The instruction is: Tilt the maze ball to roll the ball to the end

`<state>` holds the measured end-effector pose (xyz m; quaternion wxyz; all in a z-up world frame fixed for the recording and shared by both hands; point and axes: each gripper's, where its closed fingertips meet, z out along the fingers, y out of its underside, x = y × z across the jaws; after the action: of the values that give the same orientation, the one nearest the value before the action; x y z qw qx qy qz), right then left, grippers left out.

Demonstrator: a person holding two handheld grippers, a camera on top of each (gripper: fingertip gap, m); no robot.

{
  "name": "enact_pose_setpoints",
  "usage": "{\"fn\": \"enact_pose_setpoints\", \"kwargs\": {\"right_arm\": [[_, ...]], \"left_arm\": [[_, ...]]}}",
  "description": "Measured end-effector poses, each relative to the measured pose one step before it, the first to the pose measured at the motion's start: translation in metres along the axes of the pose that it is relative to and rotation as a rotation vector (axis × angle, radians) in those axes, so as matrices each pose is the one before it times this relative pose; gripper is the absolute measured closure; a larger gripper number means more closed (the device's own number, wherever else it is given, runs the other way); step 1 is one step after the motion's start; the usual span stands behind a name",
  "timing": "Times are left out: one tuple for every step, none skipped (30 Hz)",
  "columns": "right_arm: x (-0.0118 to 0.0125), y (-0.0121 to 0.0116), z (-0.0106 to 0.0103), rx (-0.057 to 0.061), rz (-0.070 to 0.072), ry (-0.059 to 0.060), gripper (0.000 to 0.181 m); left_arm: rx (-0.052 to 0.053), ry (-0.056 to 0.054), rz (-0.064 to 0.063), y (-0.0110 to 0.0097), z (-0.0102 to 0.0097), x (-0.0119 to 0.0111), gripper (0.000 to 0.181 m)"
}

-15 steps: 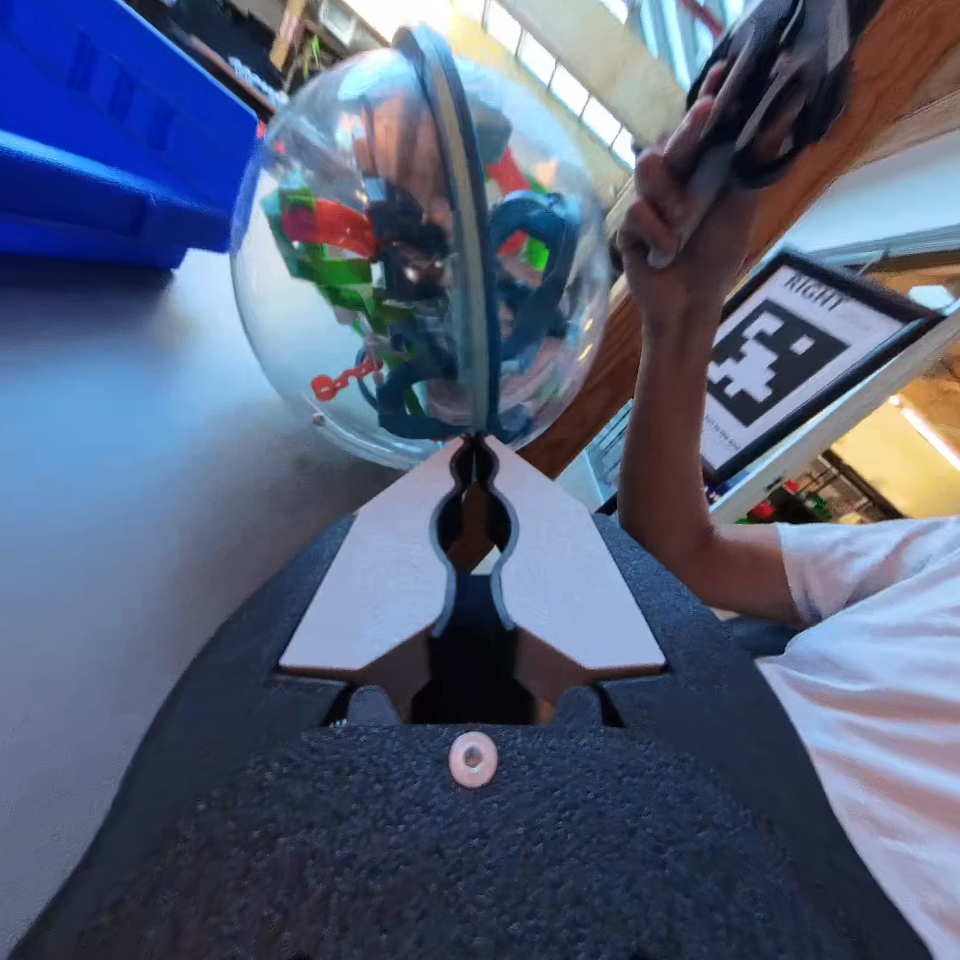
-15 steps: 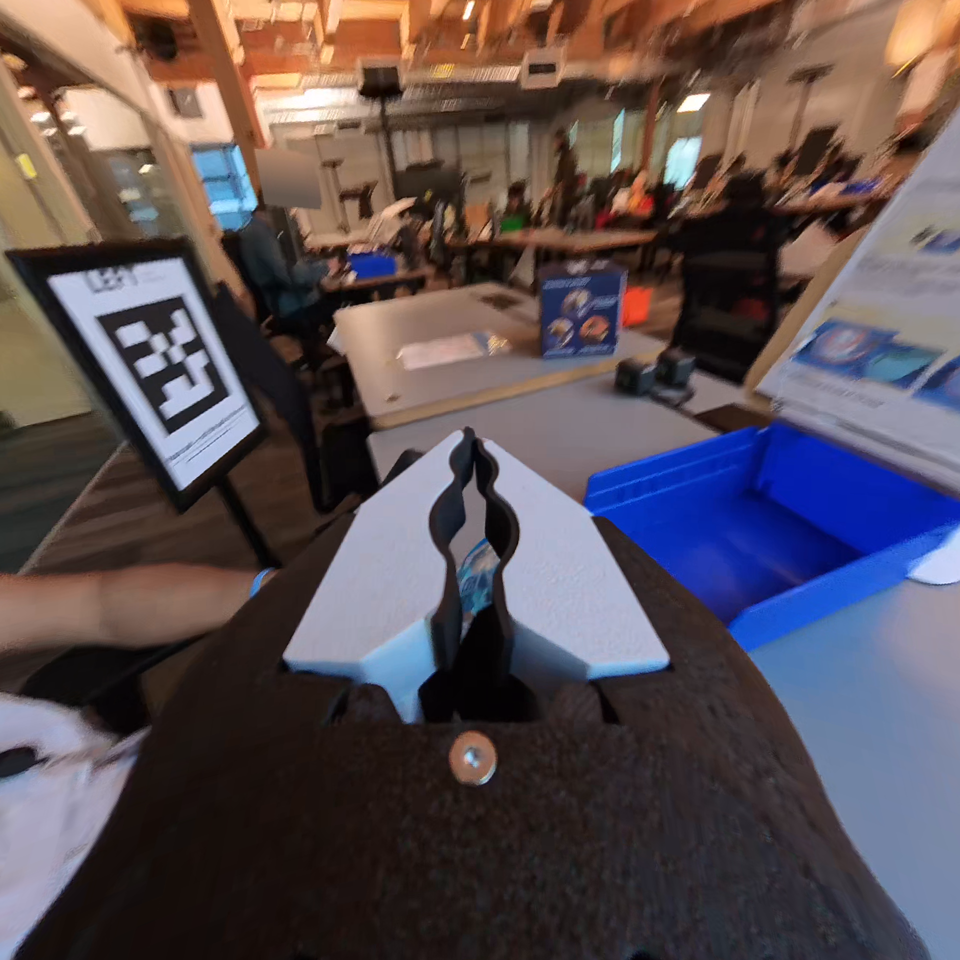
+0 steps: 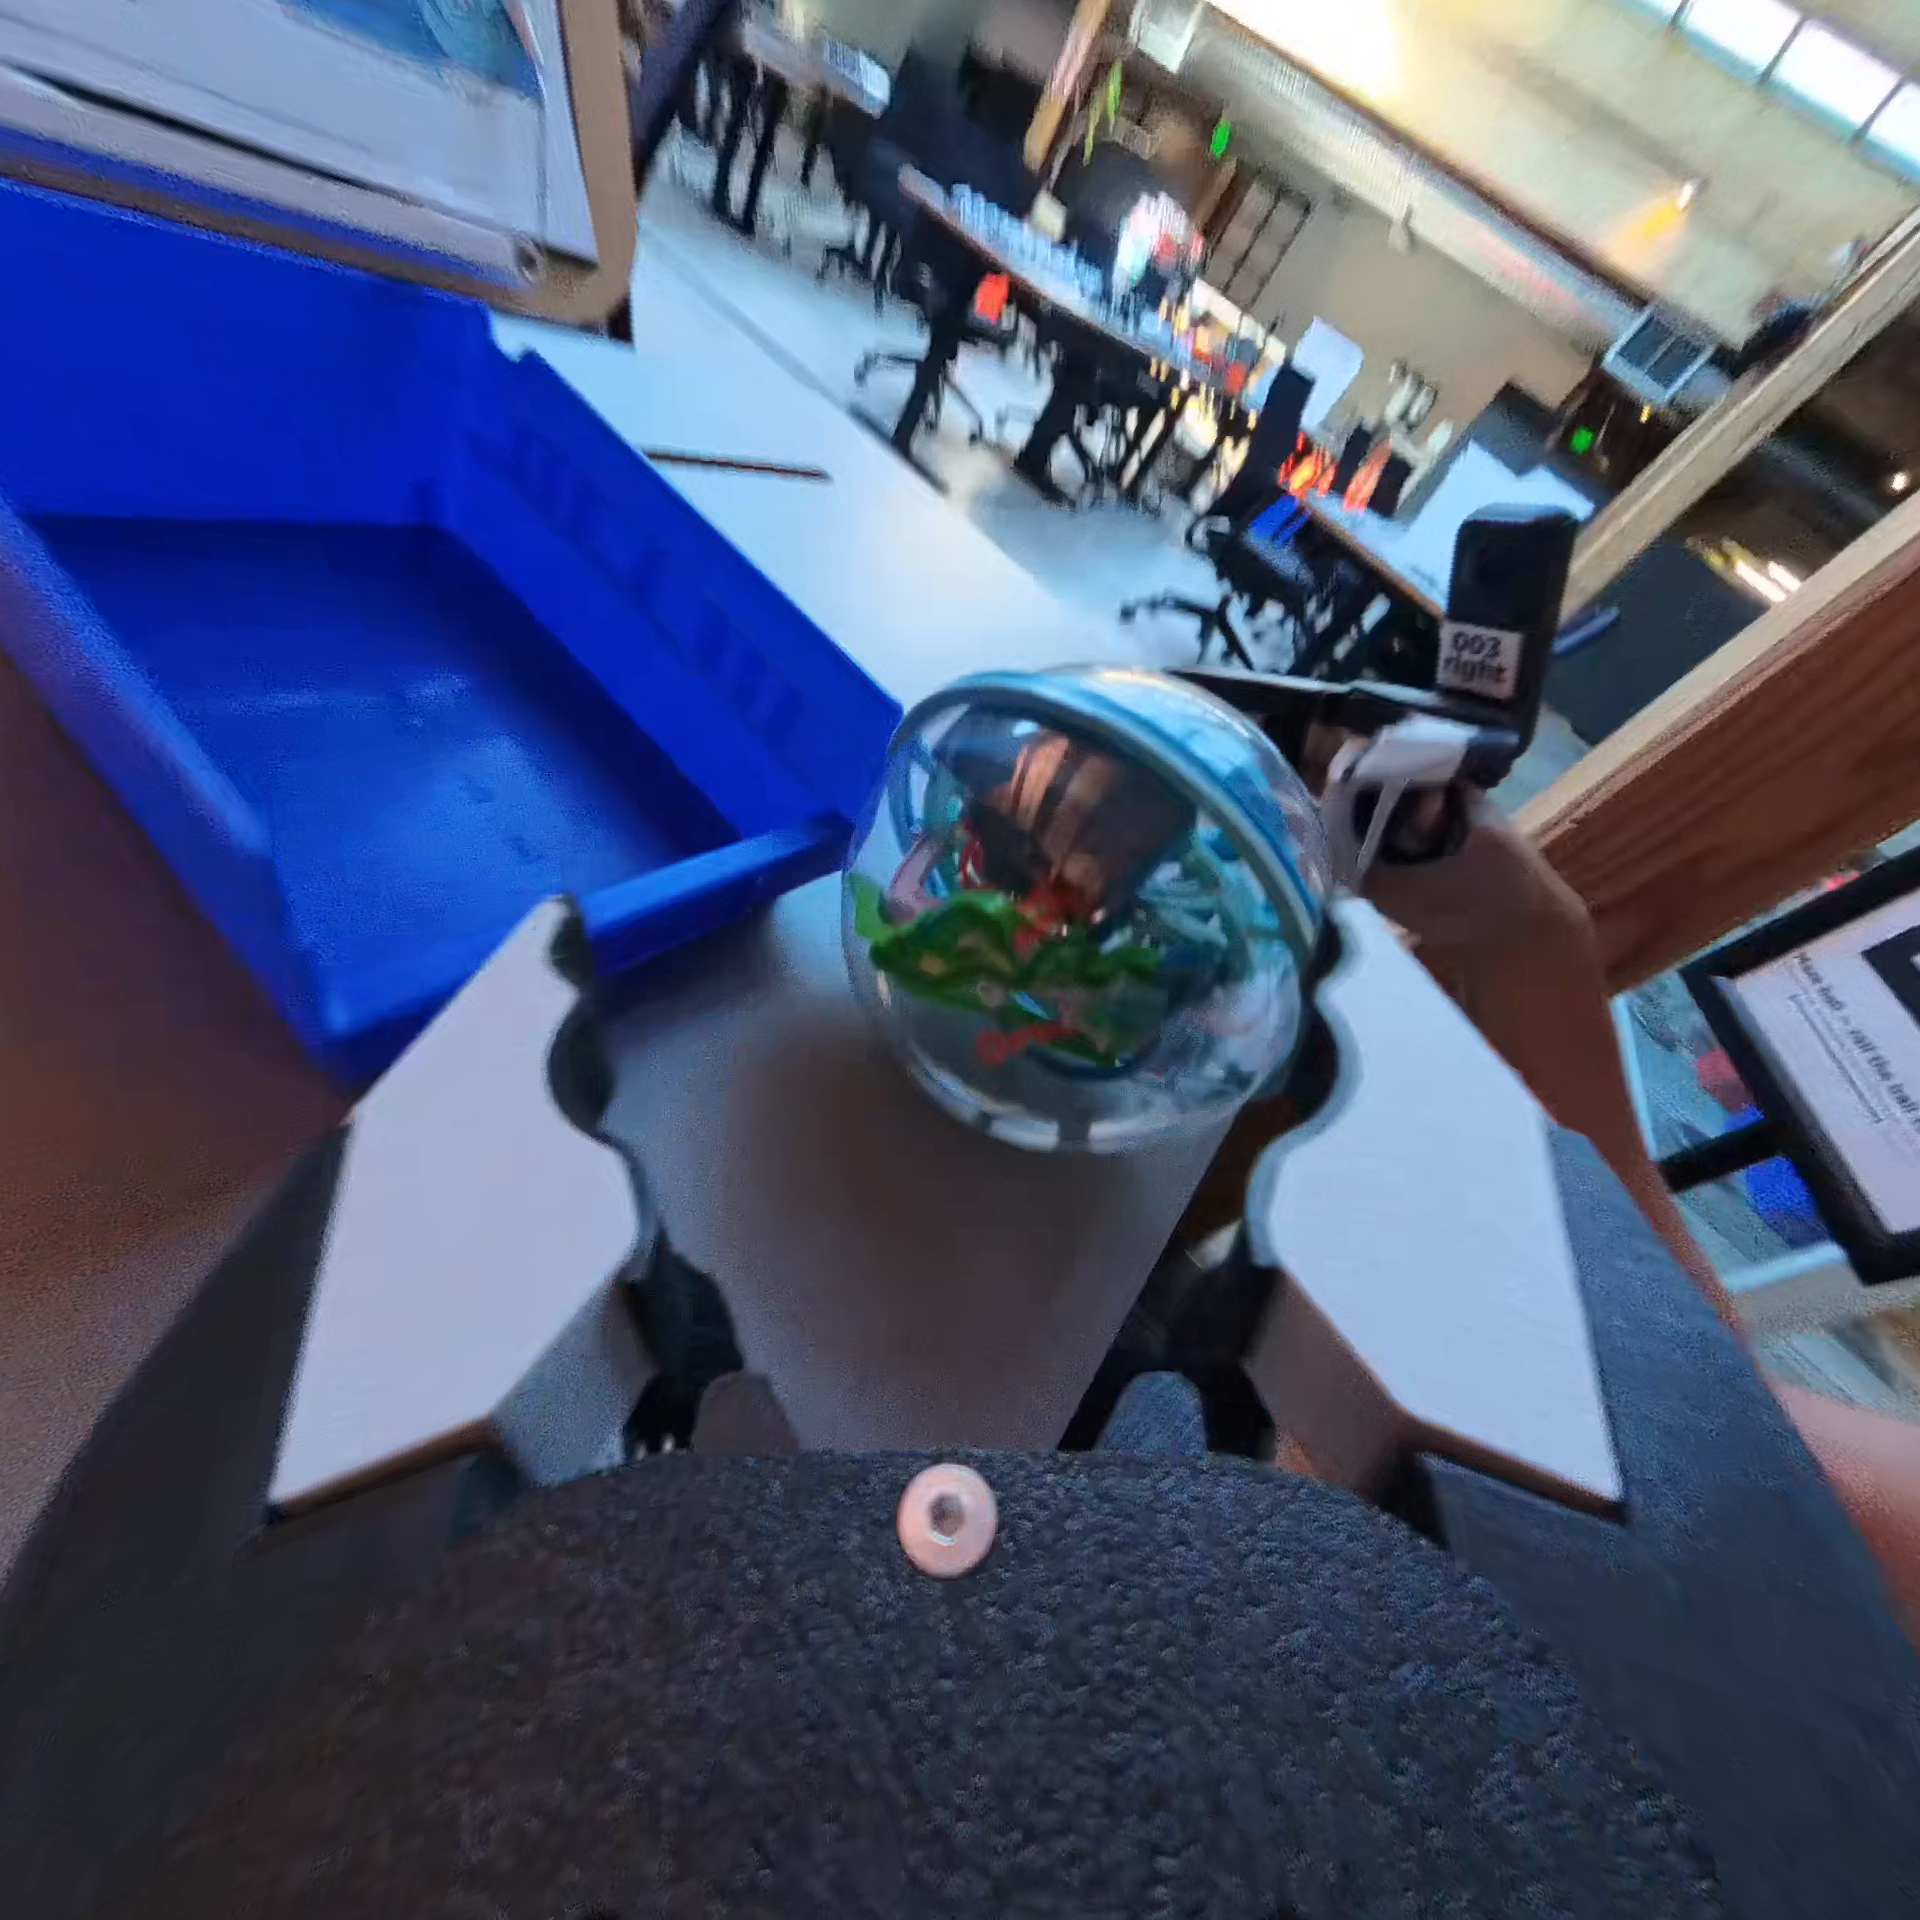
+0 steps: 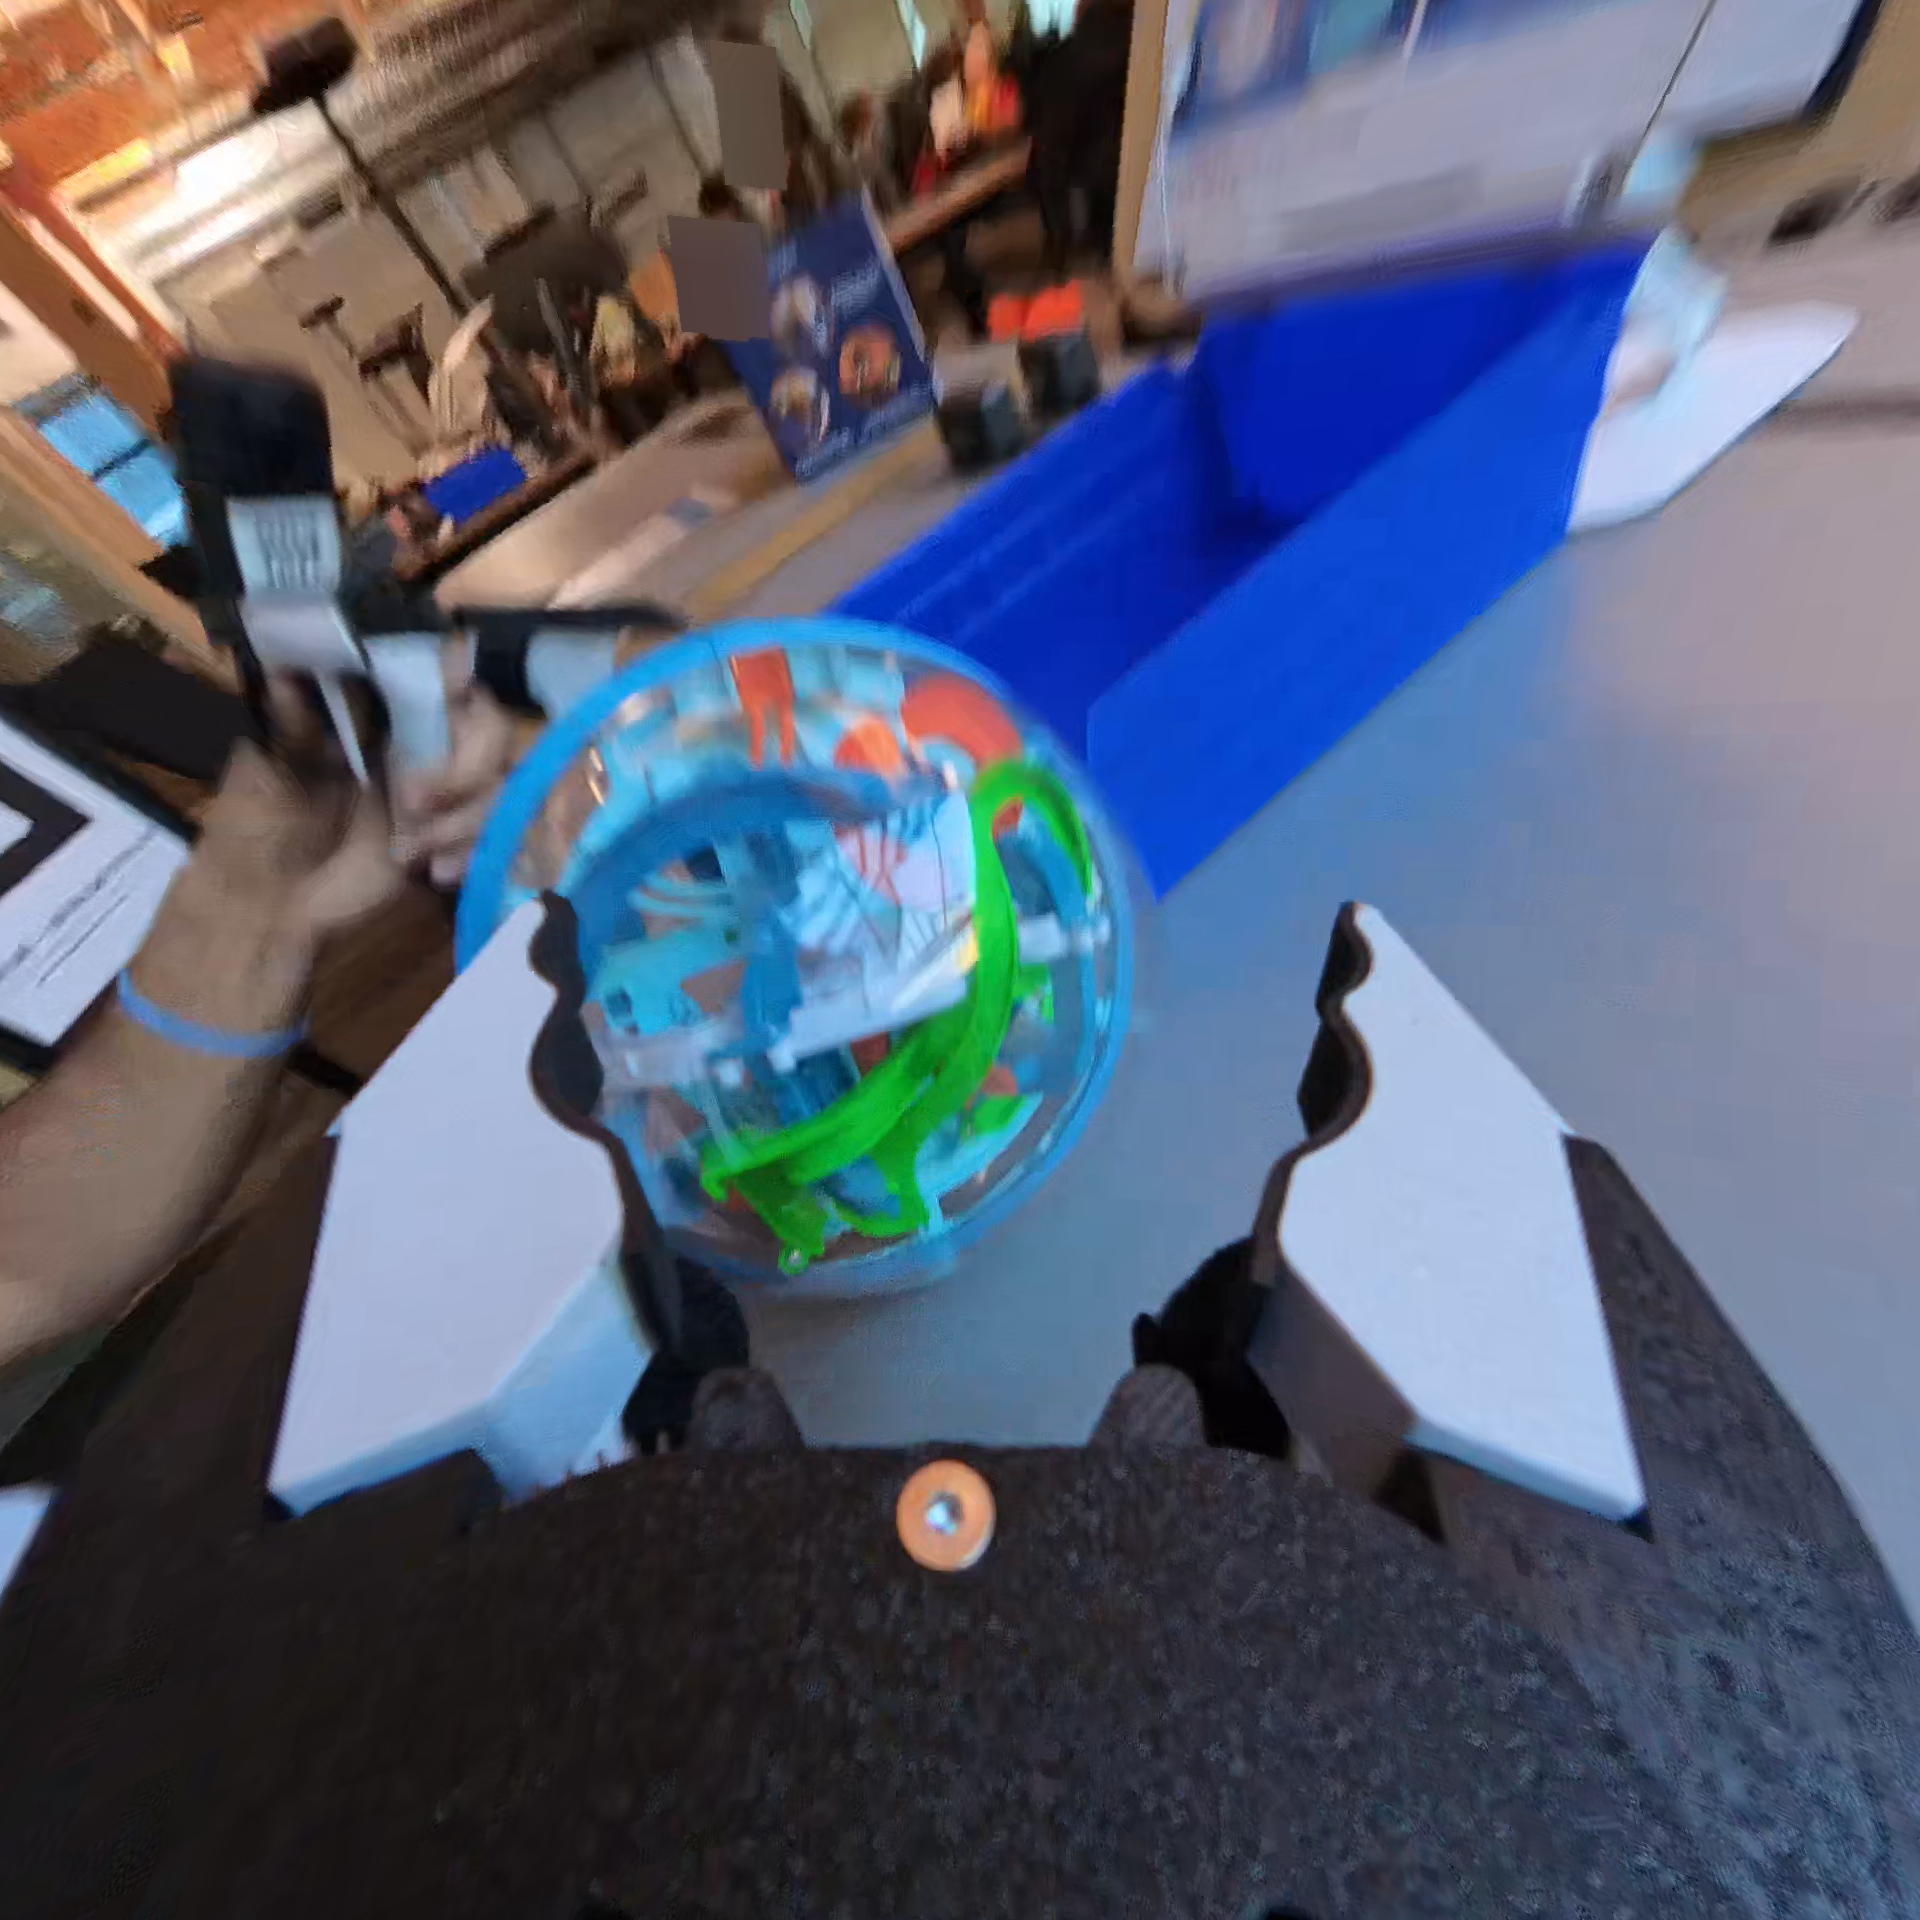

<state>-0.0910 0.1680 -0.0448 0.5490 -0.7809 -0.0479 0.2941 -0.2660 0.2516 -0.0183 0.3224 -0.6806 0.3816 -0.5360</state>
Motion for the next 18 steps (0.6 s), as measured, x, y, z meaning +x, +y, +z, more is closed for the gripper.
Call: {"fn": "enact_pose_setpoints", "kwargs": {"right_arm": [[0.00049,0.01185,0.0068,-0.0524,0.0115,-0.0359,0.042],[-0.00299,0.00434,0.00537,-0.0203,0.0561,-0.0564,0.042],[-0.00264,0.00566,0.00624,-0.0327,0.0591,-0.0528,0.04],[-0.00149,0.00588,0.00731,-0.032,0.0541,-0.0394,0.035],[-0.00462,0.00739,0.00805,-0.0352,0.0459,-0.0447,0.032],[-0.00907,0.00828,0.00962,-0.0317,0.014,-0.0585,0.033],[-0.00526,0.00936,0.01115,-0.0375,-0.0152,-0.0218,0.026],[-0.00526,0.00338,0.00911,-0.014,-0.0591,-0.0083,0.027],[-0.00516,0.00416,0.00859,-0.0228,-0.0687,0.0012,0.026],[-0.00442,-0.00199,0.00505,0.0145,-0.0453,0.0057,0.026],[-0.00577,-0.00304,0.00625,0.0243,-0.0695,-0.0014,0.026],[-0.00697,-0.0026,0.00696,0.0121,-0.0784,0.0027,0.026],[-0.00759,-0.00232,0.00686,-0.0057,-0.081,0.0014,0.026],[-0.00814,-0.00175,0.00645,-0.0193,-0.0738,-0.001,0.027],[-0.00773,-0.00102,0.00538,-0.0307,-0.0609,0.0023,0.027],[-0.00582,0.00075,0.00379,-0.044,-0.0294,0.0084,0.028],[-0.00139,0.0004,0.0018,-0.0387,-0.0101,0.0217,0.028],[0.00088,0.00048,-0.0007,-0.0295,0.0017,0.0257,0.028]], "left_arm": [[-0.0714,0.0366,-0.0352,-0.00719,0.02127,0.00216,0.035],[-0.0909,0.043,-0.0402,-0.00376,0.02108,0.00185,0.024],[-0.1107,0.0341,-0.0347,0.0007,0.01962,0.00049,0.022],[-0.1138,0.0298,-0.0277,0.00453,0.0174,0.00066,0.022],[-0.0989,0.0288,-0.0304,0.00699,0.01423,0.00129,0.022],[-0.073,0.0227,-0.0296,0.00864,0.01107,0.0015,0.022],[-0.0513,0.0158,-0.0111,0.01154,0.00863,0.00228,0.022],[-0.0407,0.0046,0.0075,0.01487,0.007,0.00127,0.029],[0.0003,-0.0013,0.0185,0.01185,0.00184,0.00055,0.021],[0.047,0.0016,0.0263,0.00722,-0.00568,0.00098,0.021],[0.0345,0.0043,0.0253,0.00954,-0.00724,0.00076,0.022],[0.029,0.0089,0.0318,0.01032,-0.00746,0.00152,0.022],[0.0329,0.0069,0.0403,0.01007,-0.00708,0.0022,0.022],[0.0368,0.0027,0.042,0.00963,-0.00663,0.00258,0.023],[0.0393,-0.0025,0.0405,0.00906,-0.00621,0.00271,0.023],[0.0361,-0.0112,0.0448,0.00918,-0.00629,0.00209,0.023],[0.0371,-0.0253,0.0542,0.00956,-0.00663,0.00046,0.023],[0.039,-0.039,0.0533,0.00974,-0.00667,-0.00155,0.023]]}}
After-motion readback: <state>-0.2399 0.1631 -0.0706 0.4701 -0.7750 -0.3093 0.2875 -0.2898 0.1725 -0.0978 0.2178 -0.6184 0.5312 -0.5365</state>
